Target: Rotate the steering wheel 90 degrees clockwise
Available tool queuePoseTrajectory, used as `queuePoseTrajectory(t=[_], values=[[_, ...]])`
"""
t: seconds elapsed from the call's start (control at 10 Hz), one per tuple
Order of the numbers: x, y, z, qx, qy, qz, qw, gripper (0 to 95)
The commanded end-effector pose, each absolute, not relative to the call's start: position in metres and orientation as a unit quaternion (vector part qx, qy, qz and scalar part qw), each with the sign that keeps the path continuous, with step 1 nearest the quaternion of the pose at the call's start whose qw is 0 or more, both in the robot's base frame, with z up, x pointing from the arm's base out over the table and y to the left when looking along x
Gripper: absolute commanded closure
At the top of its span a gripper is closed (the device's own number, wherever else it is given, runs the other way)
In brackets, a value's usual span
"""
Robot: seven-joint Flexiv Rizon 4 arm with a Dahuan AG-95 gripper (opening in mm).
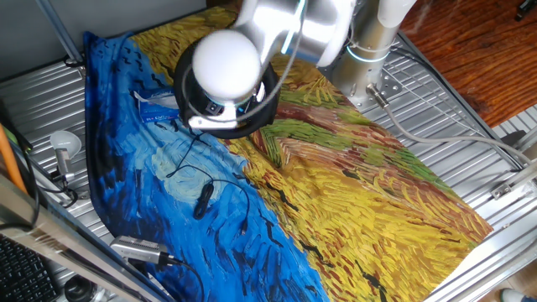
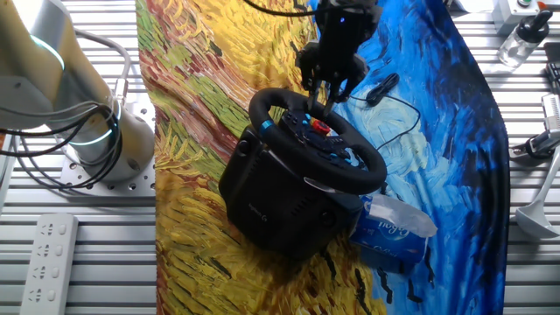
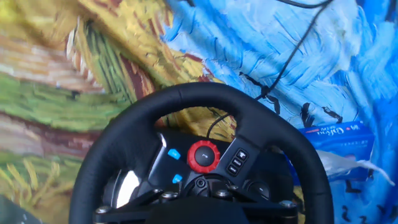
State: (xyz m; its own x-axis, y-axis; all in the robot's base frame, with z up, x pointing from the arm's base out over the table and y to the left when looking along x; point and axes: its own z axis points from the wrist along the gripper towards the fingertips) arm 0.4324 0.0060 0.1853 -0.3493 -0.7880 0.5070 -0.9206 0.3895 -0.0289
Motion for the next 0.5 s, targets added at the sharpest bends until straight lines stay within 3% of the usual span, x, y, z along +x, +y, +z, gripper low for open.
queuePoseTrajectory(t=[0.1,0.2,0.3,0.5], values=[[0.4326,0.0057,0.1843,0.555,-0.781,0.169,0.23,76.0],[0.4322,0.0047,0.1838,0.554,-0.783,0.168,0.228,76.0],[0.4318,0.0035,0.1831,0.554,-0.784,0.168,0.225,57.0],[0.4311,0.0015,0.1821,0.548,-0.789,0.168,0.22,57.0]])
